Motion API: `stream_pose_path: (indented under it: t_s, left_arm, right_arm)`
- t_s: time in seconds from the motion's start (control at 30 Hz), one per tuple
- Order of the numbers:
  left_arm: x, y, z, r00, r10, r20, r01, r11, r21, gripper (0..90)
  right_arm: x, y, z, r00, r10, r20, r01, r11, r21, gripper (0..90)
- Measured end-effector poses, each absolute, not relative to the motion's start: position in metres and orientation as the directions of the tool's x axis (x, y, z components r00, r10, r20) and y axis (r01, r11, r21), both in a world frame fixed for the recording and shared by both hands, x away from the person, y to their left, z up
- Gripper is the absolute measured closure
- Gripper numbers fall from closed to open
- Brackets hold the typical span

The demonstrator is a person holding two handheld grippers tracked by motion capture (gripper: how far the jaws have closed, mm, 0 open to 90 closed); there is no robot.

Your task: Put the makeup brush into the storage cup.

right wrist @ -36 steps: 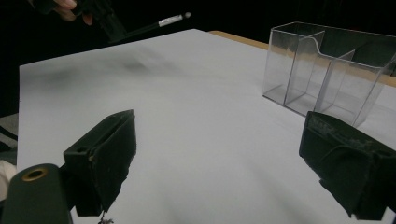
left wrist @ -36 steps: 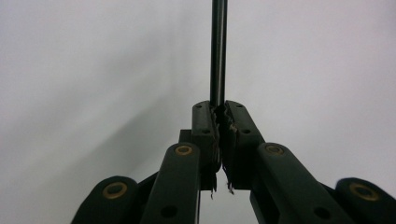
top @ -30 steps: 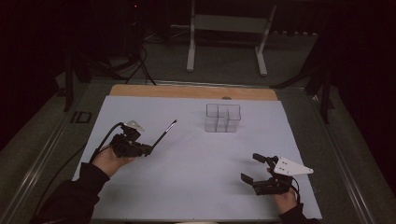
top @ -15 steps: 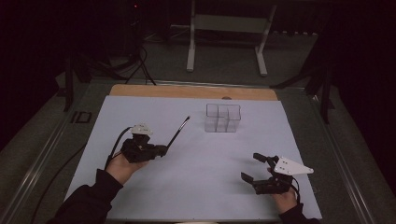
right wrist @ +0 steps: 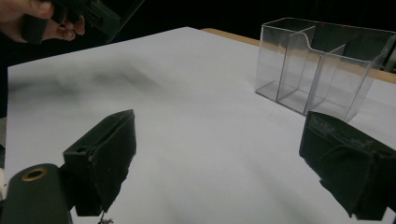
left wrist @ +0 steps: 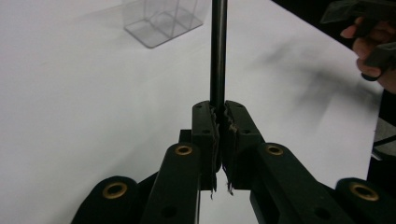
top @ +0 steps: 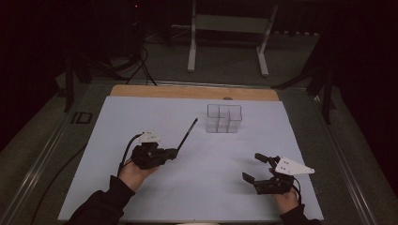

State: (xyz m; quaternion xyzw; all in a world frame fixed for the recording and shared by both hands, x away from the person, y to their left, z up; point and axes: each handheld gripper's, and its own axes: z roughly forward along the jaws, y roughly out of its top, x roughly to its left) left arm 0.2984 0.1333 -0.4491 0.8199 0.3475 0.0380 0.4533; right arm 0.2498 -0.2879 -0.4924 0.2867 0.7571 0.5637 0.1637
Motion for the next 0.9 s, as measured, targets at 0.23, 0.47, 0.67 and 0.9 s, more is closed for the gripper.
stream_pose_path:
  t_s: [0.23,0.47,0.67,0.9]
  left_arm:
    - [0.289,0.13,-0.461,0.746,0.626,-0.227,0.518,-0.332,0.788,85.5]
    - [0.282,0.129,-0.474,0.731,0.644,-0.227,0.516,-0.302,0.802,85.5]
    - [0.28,0.131,-0.481,0.722,0.661,-0.204,0.499,-0.294,0.815,85.5]
    - [0.281,0.131,-0.487,0.731,0.655,-0.192,0.473,-0.284,0.834,85.5]
  right_arm:
    - [0.251,-0.288,-0.493,-0.779,0.623,0.069,0.246,0.202,0.948,10.8]
    - [0.251,-0.288,-0.494,-0.773,0.631,0.062,0.247,0.208,0.946,10.8]
    - [0.252,-0.287,-0.495,-0.776,0.628,0.061,0.246,0.213,0.946,10.8]
    - [0.252,-0.289,-0.495,-0.761,0.646,0.058,0.246,0.205,0.948,10.7]
